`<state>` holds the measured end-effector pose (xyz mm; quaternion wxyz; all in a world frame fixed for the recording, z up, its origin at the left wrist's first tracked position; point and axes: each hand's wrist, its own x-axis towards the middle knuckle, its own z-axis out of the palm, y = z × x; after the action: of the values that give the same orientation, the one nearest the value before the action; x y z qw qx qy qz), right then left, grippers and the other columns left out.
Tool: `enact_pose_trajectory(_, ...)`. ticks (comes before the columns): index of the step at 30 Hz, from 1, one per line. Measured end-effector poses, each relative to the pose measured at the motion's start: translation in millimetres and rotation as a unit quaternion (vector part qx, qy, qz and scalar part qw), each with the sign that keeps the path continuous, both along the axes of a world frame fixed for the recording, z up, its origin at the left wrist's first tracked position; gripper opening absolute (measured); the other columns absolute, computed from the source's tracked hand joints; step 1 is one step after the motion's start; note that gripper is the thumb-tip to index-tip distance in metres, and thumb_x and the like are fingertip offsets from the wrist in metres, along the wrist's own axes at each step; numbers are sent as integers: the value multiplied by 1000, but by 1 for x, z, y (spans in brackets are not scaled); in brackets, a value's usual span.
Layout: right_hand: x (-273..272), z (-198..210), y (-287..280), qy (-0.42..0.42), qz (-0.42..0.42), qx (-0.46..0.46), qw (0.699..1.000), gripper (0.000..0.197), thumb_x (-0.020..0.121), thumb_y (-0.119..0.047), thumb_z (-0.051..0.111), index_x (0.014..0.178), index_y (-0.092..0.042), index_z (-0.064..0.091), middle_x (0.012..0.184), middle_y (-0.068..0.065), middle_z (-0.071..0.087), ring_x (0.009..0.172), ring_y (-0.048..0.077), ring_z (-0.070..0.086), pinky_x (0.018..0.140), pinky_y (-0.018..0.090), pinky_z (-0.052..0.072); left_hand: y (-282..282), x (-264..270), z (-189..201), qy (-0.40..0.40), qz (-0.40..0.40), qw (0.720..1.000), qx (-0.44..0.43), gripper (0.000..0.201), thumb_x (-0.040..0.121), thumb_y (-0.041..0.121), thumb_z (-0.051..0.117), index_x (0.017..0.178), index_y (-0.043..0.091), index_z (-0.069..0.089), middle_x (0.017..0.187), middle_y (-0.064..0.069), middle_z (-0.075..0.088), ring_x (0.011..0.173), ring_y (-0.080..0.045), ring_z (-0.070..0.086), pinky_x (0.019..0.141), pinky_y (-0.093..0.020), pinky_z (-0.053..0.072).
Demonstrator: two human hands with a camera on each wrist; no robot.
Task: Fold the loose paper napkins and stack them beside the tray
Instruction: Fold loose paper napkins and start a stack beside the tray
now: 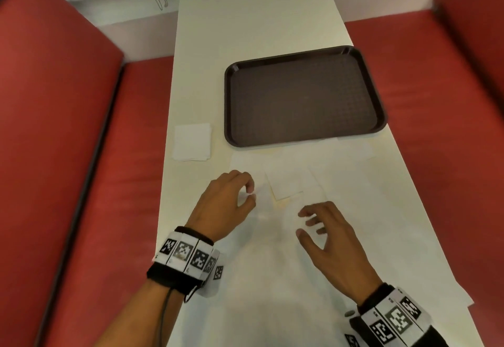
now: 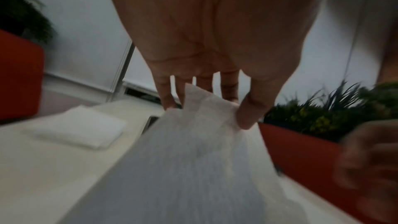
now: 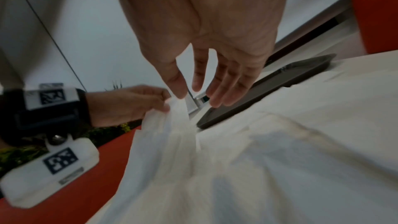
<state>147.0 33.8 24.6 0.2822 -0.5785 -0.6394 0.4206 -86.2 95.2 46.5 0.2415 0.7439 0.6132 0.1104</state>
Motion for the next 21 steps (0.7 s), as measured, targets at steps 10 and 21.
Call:
enact_pose_trajectory(10,-32,38,28,150,24,-21,988,23,90,-38,67,111,-29,67,108,-17,70,105,1,63,89,20,48,-16,12,89,-191,-6,977,95,20,94,23,67,110,23,56,97,16,63,96,-5,63,84,-14,49)
enact_pose_trajectory(21,-10,64,40,276,-27,-2,961,20,90,-27,63,110,-23,64,105,-8,70,100,13,68,80,28,59,-10,25,83,-334,142,931,-19,44,81,41,72,121,23,66,110,8,74,102,-8,70,92,-38,58)
